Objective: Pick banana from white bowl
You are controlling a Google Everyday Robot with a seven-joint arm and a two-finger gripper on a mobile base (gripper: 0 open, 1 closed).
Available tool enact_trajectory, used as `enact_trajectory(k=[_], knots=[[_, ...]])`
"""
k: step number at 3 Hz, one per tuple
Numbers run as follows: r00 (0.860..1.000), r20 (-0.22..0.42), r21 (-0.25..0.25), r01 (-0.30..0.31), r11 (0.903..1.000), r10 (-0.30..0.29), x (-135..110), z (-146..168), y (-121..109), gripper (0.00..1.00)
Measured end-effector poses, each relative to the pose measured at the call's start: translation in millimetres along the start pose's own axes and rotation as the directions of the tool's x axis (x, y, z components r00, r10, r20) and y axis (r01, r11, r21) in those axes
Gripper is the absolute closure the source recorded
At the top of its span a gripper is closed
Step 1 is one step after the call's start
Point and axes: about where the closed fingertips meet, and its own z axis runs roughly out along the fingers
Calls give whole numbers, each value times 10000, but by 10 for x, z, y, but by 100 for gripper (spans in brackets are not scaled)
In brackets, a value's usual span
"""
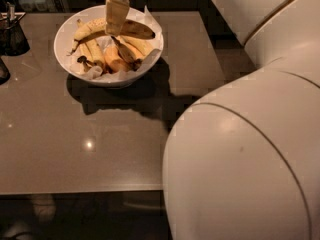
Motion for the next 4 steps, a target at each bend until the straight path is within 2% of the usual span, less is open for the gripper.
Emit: enact_trajectory(k=[2, 3, 4], knots=[[9995, 283, 226, 128, 9997, -134, -63, -28, -39, 100], [9969, 552, 652, 522, 9965, -558, -186, -214, -16, 100], [9914, 639, 1082, 1065, 9884, -1139, -339, -408, 50, 100]])
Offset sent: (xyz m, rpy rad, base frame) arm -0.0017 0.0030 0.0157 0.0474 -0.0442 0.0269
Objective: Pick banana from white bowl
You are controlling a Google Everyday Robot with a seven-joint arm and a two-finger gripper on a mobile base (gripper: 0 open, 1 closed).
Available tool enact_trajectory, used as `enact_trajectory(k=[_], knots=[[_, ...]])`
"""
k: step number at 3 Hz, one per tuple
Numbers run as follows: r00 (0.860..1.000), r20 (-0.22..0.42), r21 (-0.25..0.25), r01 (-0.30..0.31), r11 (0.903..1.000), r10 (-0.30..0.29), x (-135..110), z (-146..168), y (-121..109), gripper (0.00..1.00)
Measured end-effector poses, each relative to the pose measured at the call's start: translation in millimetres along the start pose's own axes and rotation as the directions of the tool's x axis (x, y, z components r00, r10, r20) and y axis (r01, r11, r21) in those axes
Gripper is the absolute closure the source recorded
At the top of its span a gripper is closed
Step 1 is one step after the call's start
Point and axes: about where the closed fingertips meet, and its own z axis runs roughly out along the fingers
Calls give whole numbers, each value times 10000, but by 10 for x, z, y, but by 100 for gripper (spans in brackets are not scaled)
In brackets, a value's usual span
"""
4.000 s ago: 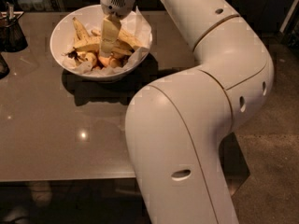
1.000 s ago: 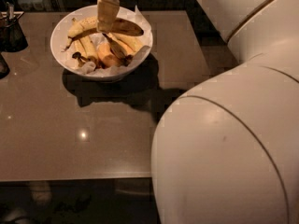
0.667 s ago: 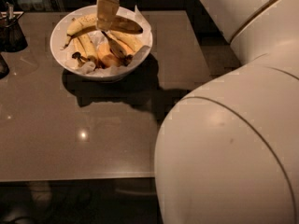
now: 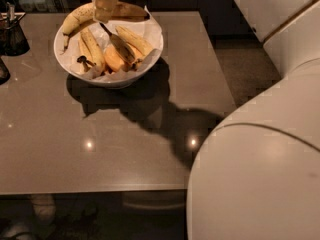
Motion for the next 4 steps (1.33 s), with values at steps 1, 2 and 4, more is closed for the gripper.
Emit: enact_trajectory(k=[1, 2, 4], knots=[[10000, -1, -4, -3, 10000, 3, 0, 2, 0, 100], [9999, -52, -122, -106, 9999, 105, 12, 58, -15, 100], [9983, -481, 122, 330, 9994, -324, -76, -59, -151, 100]])
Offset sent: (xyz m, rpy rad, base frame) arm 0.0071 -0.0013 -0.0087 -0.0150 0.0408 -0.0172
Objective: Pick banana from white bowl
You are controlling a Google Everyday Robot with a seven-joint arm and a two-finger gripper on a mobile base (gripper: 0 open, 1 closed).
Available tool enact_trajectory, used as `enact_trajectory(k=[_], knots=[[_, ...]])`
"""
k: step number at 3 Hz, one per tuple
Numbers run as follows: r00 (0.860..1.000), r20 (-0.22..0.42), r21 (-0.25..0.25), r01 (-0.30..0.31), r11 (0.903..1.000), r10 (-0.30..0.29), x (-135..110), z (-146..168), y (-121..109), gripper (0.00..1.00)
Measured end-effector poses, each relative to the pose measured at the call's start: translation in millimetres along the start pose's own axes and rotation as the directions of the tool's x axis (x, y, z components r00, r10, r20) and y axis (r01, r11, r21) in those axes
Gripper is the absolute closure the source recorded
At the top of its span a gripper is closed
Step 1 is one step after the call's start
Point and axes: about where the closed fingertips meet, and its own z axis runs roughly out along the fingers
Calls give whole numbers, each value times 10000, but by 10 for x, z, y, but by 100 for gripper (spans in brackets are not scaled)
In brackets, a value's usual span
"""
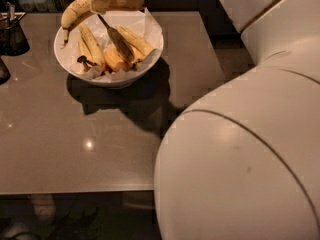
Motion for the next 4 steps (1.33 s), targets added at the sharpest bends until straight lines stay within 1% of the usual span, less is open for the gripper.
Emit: enact_trajectory(k=[2, 3, 4], knots=[[9996, -117, 5, 242, 9997, -242, -40, 15, -75, 100], [9999, 36, -199, 106, 9997, -106, 2, 109, -85, 100], [10000, 44, -285, -10, 9996, 11, 63, 205, -120, 100]])
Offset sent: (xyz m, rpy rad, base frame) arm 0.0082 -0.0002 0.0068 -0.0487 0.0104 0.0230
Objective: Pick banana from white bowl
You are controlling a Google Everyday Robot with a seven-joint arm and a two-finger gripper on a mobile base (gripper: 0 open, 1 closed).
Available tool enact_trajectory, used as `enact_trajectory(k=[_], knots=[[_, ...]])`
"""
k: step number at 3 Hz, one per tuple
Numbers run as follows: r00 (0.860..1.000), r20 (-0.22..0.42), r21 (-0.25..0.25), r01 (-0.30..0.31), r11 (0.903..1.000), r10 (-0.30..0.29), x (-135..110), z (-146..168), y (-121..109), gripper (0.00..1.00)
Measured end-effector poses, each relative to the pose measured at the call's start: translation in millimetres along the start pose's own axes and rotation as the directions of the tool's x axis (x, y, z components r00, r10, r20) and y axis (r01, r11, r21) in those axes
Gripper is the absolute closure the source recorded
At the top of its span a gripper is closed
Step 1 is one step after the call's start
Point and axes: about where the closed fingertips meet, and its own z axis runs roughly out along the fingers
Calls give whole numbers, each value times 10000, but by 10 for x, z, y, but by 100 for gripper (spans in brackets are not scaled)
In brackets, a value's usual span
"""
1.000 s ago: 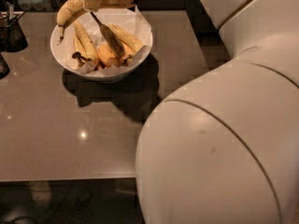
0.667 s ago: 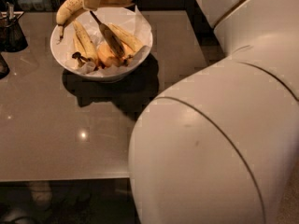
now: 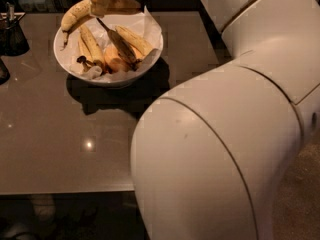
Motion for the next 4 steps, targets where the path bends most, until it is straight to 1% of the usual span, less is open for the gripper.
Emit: enact_trajectory(k=[1, 2, 4], knots=[[10000, 4, -155, -54, 9999, 54, 47, 98, -21, 100], [9998, 42, -392, -171, 9991, 173, 156, 298, -52, 100], [9999, 31, -726, -168, 9972, 170, 287, 536, -67, 100]])
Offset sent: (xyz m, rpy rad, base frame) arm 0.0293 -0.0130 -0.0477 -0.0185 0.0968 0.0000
